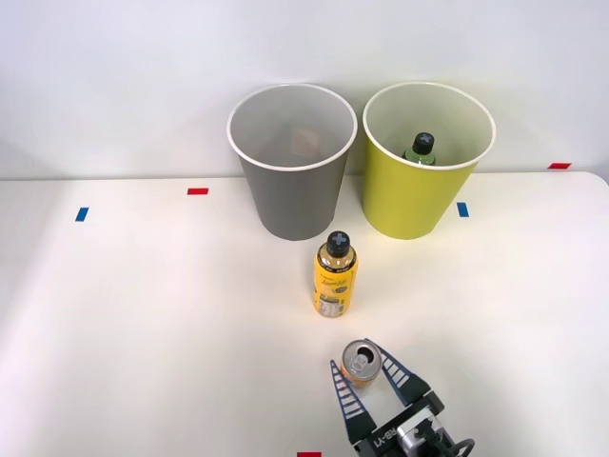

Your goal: Put cans in the gray bin, plastic bottles in the light green bin

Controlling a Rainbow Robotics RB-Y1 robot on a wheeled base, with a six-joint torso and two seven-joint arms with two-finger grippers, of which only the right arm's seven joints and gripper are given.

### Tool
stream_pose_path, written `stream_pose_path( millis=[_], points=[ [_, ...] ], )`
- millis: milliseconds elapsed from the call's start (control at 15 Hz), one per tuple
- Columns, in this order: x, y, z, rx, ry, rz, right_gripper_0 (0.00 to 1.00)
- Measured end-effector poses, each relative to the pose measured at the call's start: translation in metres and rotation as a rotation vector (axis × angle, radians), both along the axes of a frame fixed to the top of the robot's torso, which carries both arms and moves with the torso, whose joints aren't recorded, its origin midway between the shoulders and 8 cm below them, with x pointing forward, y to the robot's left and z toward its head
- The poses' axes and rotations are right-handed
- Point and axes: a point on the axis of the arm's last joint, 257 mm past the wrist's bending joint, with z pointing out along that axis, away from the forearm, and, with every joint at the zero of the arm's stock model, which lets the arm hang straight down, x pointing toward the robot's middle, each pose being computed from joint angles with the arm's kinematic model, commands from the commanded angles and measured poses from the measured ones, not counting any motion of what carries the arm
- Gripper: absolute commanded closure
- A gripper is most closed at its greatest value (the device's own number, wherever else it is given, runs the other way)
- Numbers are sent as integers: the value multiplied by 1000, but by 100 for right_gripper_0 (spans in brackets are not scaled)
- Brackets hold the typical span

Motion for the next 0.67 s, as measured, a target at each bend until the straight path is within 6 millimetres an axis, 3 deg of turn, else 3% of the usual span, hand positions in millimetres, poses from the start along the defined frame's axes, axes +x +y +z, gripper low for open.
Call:
stream_pose_path(
  millis=[333, 533, 667],
  points=[
    [-2, 0, 5, 15, 0, 0, 100],
    [-3, 3, 28, 21, 10, 6, 100],
    [0, 10, 63, 6, 44, 14, 100]
  ],
)
